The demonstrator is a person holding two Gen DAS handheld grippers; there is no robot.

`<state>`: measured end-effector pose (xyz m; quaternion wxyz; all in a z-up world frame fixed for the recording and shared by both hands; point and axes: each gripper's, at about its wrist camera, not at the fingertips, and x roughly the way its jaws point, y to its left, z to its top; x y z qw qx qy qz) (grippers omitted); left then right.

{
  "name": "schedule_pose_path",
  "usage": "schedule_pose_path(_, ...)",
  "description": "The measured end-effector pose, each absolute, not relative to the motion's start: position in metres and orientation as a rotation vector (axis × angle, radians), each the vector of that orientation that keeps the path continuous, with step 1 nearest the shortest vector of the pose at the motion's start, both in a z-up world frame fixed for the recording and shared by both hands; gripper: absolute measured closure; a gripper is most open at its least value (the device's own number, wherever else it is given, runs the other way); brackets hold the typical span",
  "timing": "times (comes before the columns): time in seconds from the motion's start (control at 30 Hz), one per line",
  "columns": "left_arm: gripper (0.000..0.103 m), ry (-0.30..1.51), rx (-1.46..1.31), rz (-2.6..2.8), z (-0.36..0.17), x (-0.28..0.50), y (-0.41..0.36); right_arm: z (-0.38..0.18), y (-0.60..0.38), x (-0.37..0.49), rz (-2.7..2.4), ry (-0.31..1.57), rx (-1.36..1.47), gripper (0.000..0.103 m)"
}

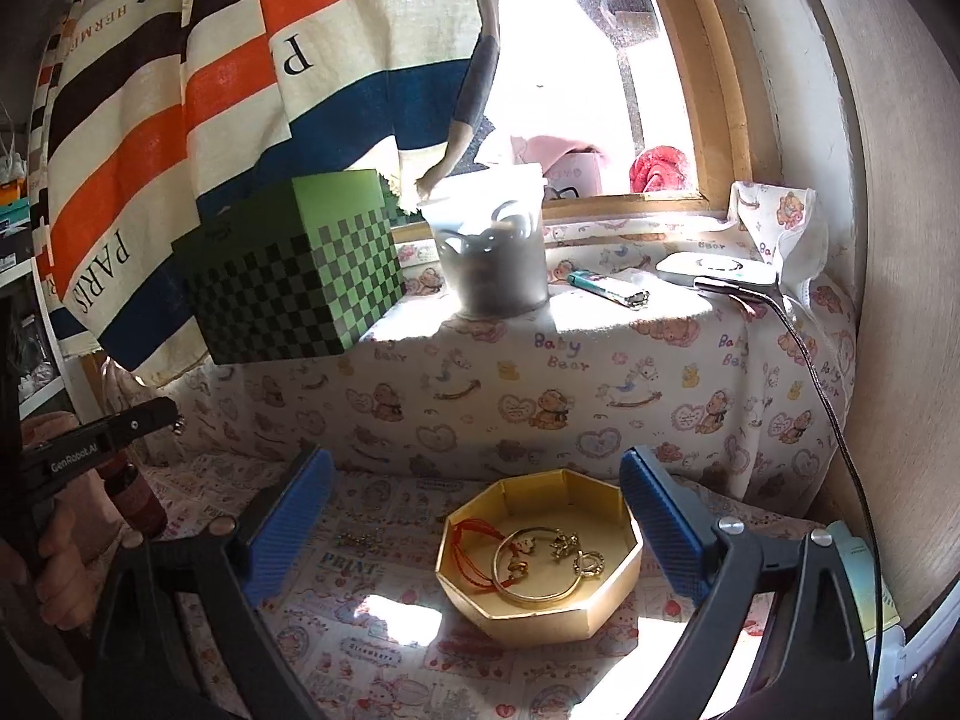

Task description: Organize jewelry

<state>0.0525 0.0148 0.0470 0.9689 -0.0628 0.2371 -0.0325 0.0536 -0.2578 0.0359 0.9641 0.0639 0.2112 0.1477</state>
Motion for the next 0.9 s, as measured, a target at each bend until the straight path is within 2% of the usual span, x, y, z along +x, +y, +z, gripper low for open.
schedule_pose_path(0.23,0.097,0.541,-0.152,0.002,0.023,0.068,0.027,0.048,-0.193,0.07,0.412,0.549,0.07,0.007)
schedule_pose_path(0.43,0.097,0.56,-0.167,0.099,0.004,0.083,0.041,0.022,-0.147,0.091,0.406,0.684,0.035,0.007)
schedule_pose_path(0.5,0.097,0.578,-0.201,0.099,0.002,0.087,0.053,0.01,-0.137,0.099,0.396,0.725,0.013,0.012)
schedule_pose_path(0.53,0.097,0.585,-0.211,0.103,0.001,0.088,0.057,0.003,-0.131,0.105,0.39,0.75,-0.002,0.019)
schedule_pose_path(0.57,0.097,0.595,-0.215,0.105,0.0,0.09,0.06,-0.005,-0.126,0.113,0.383,0.786,-0.018,0.034)
schedule_pose_path(0.6,0.097,0.606,-0.228,0.11,-0.002,0.093,0.064,-0.014,-0.12,0.12,0.371,0.836,-0.04,0.043)
schedule_pose_path(0.63,0.097,0.611,-0.245,0.116,-0.004,0.094,0.067,-0.023,-0.115,0.129,0.351,0.892,-0.059,0.06)
schedule_pose_path(0.67,0.097,0.621,-0.26,0.118,-0.007,0.096,0.07,-0.032,-0.112,0.136,0.336,0.937,-0.066,0.069)
schedule_pose_path(0.9,0.097,0.65,-0.269,0.108,-0.011,0.102,0.07,-0.059,-0.09,0.166,0.303,1.009,-0.123,0.071)
